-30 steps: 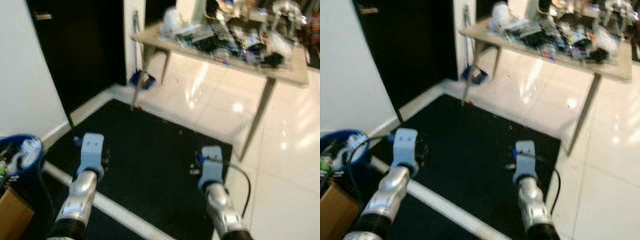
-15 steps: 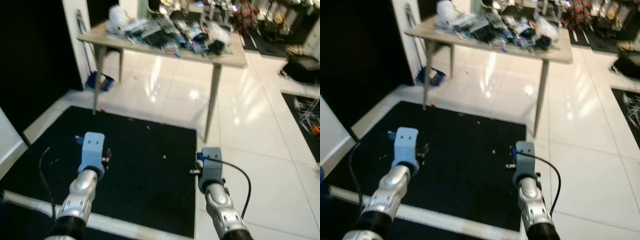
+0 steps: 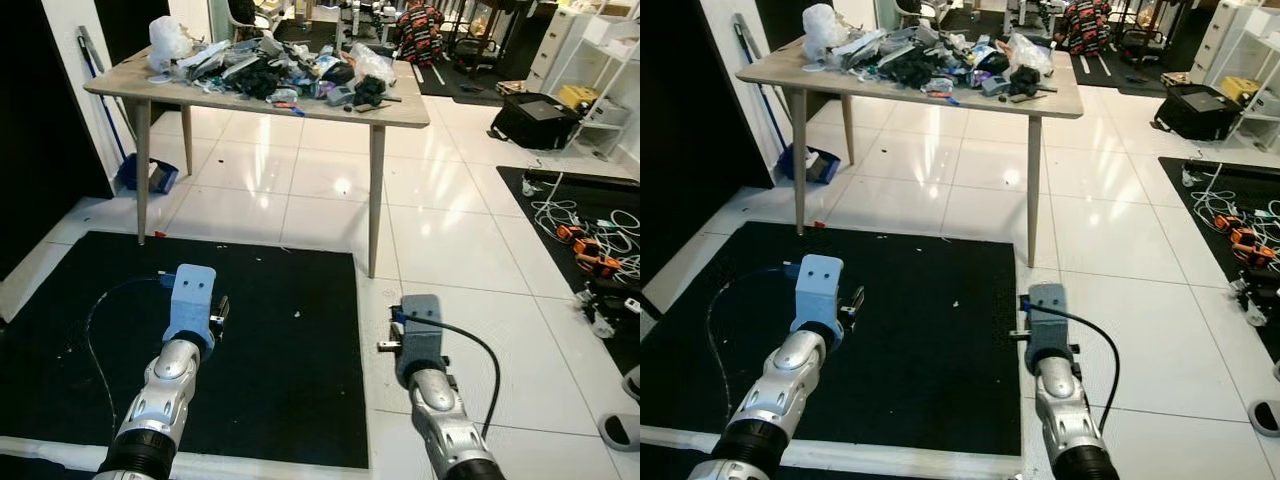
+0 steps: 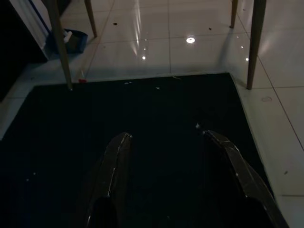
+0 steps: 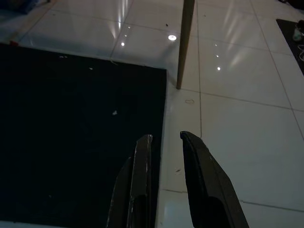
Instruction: Picking trash to rubbish bin
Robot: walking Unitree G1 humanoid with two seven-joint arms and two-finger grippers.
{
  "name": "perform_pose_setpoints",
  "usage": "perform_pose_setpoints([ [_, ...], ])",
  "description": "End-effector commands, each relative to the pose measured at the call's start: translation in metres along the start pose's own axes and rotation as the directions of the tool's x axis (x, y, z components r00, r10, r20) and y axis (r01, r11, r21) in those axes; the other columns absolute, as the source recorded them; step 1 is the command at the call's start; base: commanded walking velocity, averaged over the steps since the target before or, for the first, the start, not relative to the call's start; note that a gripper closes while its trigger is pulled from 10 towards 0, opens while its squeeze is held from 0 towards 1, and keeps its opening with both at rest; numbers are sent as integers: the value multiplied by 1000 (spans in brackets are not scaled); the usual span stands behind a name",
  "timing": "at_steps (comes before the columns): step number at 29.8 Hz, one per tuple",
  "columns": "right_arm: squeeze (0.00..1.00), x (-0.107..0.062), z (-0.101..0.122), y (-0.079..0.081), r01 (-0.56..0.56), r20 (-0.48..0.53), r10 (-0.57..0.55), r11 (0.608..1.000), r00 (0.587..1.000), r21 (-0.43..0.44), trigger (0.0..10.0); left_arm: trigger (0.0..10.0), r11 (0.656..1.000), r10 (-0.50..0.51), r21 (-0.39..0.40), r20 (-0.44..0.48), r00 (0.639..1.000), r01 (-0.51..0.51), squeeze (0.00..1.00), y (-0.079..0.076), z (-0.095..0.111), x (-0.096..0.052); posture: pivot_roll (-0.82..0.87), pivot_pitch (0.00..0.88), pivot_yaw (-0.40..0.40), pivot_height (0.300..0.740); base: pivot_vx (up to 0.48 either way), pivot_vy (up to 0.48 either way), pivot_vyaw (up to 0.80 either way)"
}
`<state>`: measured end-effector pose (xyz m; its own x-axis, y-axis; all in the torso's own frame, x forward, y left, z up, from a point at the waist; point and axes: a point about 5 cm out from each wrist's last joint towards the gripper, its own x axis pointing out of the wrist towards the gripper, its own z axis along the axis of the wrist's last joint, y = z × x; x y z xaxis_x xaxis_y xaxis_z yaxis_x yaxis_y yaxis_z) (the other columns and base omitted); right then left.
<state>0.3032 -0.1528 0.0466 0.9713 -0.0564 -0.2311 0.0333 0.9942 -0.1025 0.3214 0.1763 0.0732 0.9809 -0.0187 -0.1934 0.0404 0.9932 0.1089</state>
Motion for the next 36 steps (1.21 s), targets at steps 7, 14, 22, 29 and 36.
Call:
perform_pose_setpoints([
  [7, 0, 1, 2, -5, 10, 10, -10, 1000, 1000, -6, 10000, 10000, 1000, -9, 7, 8, 1000, 9, 0, 1, 1, 0, -18, 61, 1, 740, 406, 0, 0],
  [14, 0, 2, 2, -5, 12, 10, -11, 1000, 1000, -9, 10000, 10000, 1000, -9, 7, 10, 1000, 9, 0, 1, 2, 0, -18, 61, 1, 740, 404, 0, 0],
  [22, 0, 3, 2, -7, 26, 2, -26, 1000, 1000, 11, 10000, 10000, 1000, -12, 8, 16, 1000, 11, 0, 1, 3, 0, -21, 62, 1, 740, 405, 0, 0],
  [29, 0, 2, 2, -8, 32, -4, -32, 999, 999, 33, 10000, 10000, 1000, -14, 5, 16, 1000, 14, 0, 0, 2, 0, -23, 61, 3, 740, 404, 0, -343],
  [36, 0, 2, 2, -10, 37, 1, -37, 999, 999, 25, 10000, 10000, 1000, -17, 2, 17, 1000, 17, 0, -2, 2, 0, -30, 68, 2, 740, 396, 0, -780],
])
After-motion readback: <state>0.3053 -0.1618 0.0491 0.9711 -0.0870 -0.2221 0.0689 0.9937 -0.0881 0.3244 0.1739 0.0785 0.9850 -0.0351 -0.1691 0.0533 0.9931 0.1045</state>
